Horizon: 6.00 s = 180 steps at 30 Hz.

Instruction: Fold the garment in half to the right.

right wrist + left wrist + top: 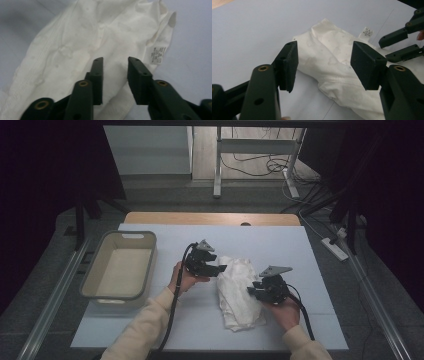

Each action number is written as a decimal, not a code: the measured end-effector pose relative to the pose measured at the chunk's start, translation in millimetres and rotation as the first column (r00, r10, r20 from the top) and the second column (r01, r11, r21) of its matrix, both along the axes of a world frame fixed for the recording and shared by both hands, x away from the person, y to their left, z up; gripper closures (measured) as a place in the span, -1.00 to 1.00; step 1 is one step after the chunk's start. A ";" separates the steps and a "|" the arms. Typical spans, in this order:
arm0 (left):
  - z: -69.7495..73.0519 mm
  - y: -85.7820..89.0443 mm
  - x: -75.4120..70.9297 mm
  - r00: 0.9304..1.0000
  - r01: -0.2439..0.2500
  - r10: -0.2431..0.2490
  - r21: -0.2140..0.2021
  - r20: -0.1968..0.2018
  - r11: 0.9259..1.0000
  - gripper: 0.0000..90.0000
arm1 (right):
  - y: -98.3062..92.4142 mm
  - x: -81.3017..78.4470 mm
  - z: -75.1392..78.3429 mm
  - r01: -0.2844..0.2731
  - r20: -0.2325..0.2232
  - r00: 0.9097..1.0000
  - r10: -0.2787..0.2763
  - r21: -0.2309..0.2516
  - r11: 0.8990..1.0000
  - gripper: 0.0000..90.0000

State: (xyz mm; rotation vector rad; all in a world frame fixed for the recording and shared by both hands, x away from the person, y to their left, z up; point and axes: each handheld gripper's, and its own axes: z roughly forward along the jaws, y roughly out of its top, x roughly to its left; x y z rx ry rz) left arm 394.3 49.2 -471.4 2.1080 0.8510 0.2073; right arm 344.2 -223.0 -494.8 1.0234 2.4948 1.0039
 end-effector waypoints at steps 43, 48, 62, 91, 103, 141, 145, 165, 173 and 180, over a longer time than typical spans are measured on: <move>2.4 3.7 -6.3 1.000 0.013 -0.013 0.008 0.018 1.000 -0.13 | 32.1 -70.0 -4.4 -0.309 -0.034 0.951 0.307 -0.091 0.947 0.68; 2.5 4.5 -5.9 1.000 0.013 -0.014 0.011 0.015 1.000 -0.14 | 30.0 -74.1 6.3 -0.319 -0.006 0.948 0.319 -0.036 0.947 0.91; 2.4 6.6 -5.0 1.000 0.008 -0.008 0.008 0.016 1.000 -0.15 | 47.1 -77.5 -0.2 -0.366 -0.031 0.930 0.367 0.030 0.930 0.57; 4.2 10.8 -3.2 0.999 -0.006 0.006 0.001 0.031 1.000 -0.17 | 23.7 102.4 5.8 0.006 0.056 0.998 -0.009 0.057 0.998 0.29; 4.3 12.1 -2.7 1.000 -0.006 0.006 0.001 0.031 1.000 -0.17 | 25.8 111.1 -7.4 -0.010 0.029 1.000 0.010 -0.014 1.000 0.96; -1.5 7.1 -0.3 1.000 0.020 -0.020 -0.004 0.009 1.000 0.07 | -16.8 57.8 24.3 0.018 0.095 0.995 -0.025 0.066 0.998 0.14; -1.9 8.2 0.4 0.999 0.031 -0.031 -0.027 0.009 0.999 0.31 | -23.9 34.5 30.5 -0.030 0.089 0.996 0.020 0.114 0.993 0.29; -27.5 -36.6 30.7 0.996 0.074 -0.072 0.047 -0.044 0.996 0.97 | 9.1 -19.8 4.4 -0.315 0.003 0.949 0.315 0.067 0.947 0.99; -38.9 -30.4 39.0 0.995 0.062 -0.058 0.048 -0.076 0.997 0.96 | 12.1 -33.5 -14.0 -0.402 -0.089 0.911 0.403 0.030 0.915 0.99; -50.1 -27.2 41.0 0.993 0.054 -0.051 0.025 -0.104 0.998 0.97 | 11.8 -44.1 -21.3 -0.444 -0.098 0.891 0.443 0.019 0.896 0.99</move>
